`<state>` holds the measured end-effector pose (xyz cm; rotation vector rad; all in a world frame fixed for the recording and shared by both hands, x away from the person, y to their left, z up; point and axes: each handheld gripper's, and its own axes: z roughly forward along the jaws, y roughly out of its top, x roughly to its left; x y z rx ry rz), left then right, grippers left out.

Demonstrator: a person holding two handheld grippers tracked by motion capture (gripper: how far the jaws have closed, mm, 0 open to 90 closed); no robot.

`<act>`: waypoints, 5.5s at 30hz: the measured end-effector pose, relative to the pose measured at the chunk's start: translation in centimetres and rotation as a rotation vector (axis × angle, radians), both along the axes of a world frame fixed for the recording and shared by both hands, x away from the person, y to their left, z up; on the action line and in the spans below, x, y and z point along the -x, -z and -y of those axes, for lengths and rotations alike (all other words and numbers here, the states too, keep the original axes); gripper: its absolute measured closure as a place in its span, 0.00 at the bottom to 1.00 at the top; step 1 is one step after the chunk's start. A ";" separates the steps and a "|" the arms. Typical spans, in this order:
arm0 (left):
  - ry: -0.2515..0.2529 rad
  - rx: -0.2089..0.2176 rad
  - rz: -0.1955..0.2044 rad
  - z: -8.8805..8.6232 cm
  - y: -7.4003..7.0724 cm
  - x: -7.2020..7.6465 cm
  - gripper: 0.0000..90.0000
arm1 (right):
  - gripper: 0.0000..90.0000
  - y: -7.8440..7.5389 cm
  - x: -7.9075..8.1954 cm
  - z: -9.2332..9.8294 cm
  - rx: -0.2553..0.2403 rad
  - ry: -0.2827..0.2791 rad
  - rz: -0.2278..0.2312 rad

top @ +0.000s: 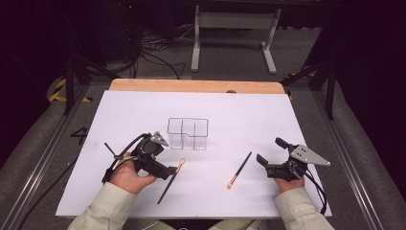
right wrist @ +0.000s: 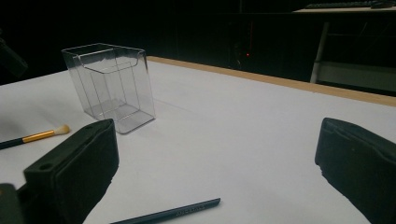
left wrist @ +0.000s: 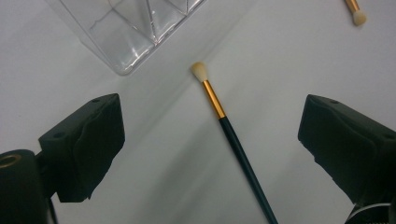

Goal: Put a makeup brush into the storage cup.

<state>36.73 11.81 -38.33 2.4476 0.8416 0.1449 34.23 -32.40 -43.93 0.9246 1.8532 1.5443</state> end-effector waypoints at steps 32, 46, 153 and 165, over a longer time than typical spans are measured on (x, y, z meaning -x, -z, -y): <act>0.013 -0.134 -0.151 2.0 3.2 -0.7 0.24 | 0.00 0.0 0.0 0.0 0.001 0.003 -0.008; 0.044 -0.203 -0.202 2.8 4.6 -0.7 0.34 | 0.00 0.1 -0.1 0.0 0.010 0.012 -0.008; 0.103 0.438 0.259 -1.1 -3.9 -0.1 0.92 | 0.00 0.1 -0.1 -0.1 0.021 0.039 -0.024; 0.127 0.604 0.384 -1.8 -3.0 -0.7 0.92 | 0.00 0.1 -0.1 -0.2 0.026 0.042 -0.018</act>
